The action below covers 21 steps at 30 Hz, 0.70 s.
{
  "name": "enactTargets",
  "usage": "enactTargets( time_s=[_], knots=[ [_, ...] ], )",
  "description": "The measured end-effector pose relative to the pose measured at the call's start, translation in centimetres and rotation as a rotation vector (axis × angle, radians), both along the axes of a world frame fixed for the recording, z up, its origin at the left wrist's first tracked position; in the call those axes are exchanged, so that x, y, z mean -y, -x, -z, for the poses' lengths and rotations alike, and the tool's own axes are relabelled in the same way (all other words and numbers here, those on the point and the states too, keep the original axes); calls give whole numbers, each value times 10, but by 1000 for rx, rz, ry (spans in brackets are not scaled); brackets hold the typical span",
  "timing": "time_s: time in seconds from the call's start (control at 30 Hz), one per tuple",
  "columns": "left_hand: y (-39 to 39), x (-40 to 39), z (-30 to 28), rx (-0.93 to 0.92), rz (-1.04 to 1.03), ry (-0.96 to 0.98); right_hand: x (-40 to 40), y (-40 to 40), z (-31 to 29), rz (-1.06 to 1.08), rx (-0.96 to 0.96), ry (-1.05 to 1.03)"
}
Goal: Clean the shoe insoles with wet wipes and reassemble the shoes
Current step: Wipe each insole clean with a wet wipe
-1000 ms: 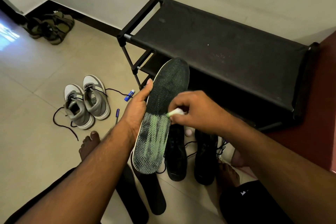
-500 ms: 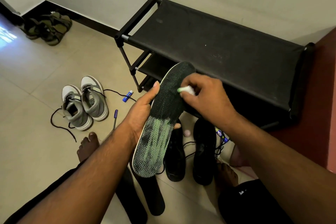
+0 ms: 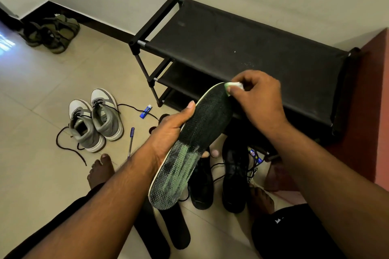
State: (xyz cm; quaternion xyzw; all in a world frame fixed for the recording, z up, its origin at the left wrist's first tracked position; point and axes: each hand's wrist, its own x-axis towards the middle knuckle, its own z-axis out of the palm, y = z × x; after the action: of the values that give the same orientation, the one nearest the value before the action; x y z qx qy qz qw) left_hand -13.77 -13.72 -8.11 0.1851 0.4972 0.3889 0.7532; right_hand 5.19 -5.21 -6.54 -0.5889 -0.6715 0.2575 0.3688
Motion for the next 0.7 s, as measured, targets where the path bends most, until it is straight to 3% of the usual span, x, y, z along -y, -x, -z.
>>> enactTargets(
  time_s=[0.13,0.27,0.37,0.43,0.57,0.7],
  knots=[
    [1,0,0,-20,-43,14,10,11,-4,-95,-69,6],
    [5,-4,-1,-2,-65,14,51,41,-12,-669,-48,63],
    [6,-5,2,-30,-63,20,58,45,-12,-822,-4,53],
    [4,-3,0,10,-48,48,46,39,-10,-653,19,17],
    [2,0,0,-40,-16,50,13,12,-10,-107,38,58],
    [1,-1,-1,-17,5,53,3,-1,-12,47,51,59]
  ],
)
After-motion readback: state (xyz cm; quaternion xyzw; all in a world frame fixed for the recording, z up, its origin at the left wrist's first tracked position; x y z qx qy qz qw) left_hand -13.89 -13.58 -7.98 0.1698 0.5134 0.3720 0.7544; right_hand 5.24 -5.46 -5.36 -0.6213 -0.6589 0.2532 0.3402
